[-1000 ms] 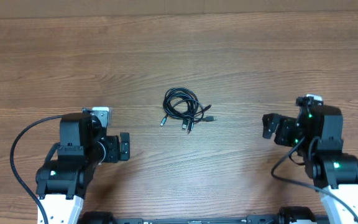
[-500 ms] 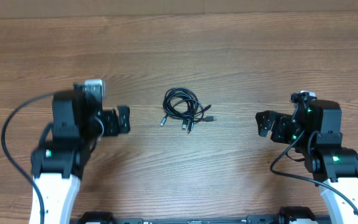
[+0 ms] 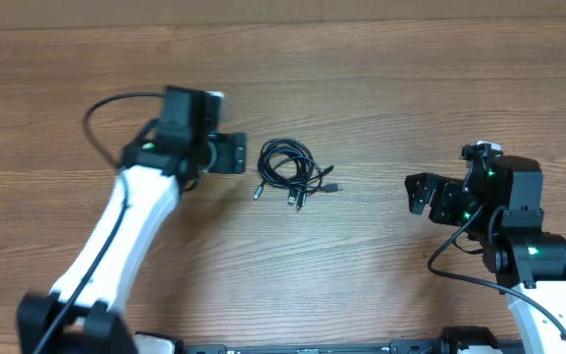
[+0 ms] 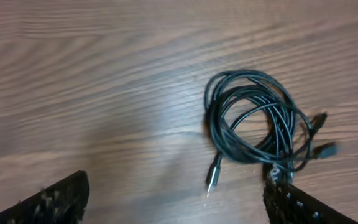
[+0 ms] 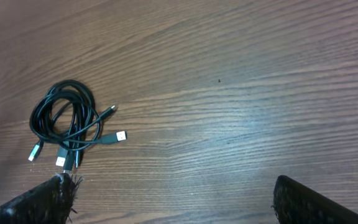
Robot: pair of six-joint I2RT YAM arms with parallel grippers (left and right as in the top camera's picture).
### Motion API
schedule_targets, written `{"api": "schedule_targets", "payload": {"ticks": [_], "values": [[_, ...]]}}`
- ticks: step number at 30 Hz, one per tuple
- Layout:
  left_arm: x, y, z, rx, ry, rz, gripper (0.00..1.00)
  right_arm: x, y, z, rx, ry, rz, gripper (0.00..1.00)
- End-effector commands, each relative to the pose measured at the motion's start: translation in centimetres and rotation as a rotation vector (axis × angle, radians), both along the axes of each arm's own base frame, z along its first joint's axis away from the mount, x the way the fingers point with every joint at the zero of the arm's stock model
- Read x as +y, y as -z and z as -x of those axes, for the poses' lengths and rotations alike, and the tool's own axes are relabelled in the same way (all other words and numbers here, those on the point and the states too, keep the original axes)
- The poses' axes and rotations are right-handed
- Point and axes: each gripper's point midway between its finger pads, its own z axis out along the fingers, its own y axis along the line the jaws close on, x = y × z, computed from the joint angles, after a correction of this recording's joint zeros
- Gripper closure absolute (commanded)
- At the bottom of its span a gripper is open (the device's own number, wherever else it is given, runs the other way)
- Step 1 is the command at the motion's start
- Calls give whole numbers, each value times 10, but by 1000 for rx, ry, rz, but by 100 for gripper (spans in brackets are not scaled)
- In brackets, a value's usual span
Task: Untangle cables
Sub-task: 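Grasp the black cable bundle with the left gripper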
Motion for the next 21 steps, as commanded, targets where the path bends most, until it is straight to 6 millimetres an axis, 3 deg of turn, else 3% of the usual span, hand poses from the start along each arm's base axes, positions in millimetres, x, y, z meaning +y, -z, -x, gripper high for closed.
{"api": "schedule_targets", "payload": {"ticks": [1,11,15,21], "values": [[-16,19,-13,8,23,-31,14,2,-14,-5,-38,-4,-4,0],[-64,77,-33,14,112,-35,22,2,-14,-4,-33,-4,-4,0],[-68,95,-36,31,113,-37,34,2,-13,-4,-32,-4,-4,0],[-66,110,-32,67,109,-48,38,2,-14,-4,-33,-4,-4,0]]}}
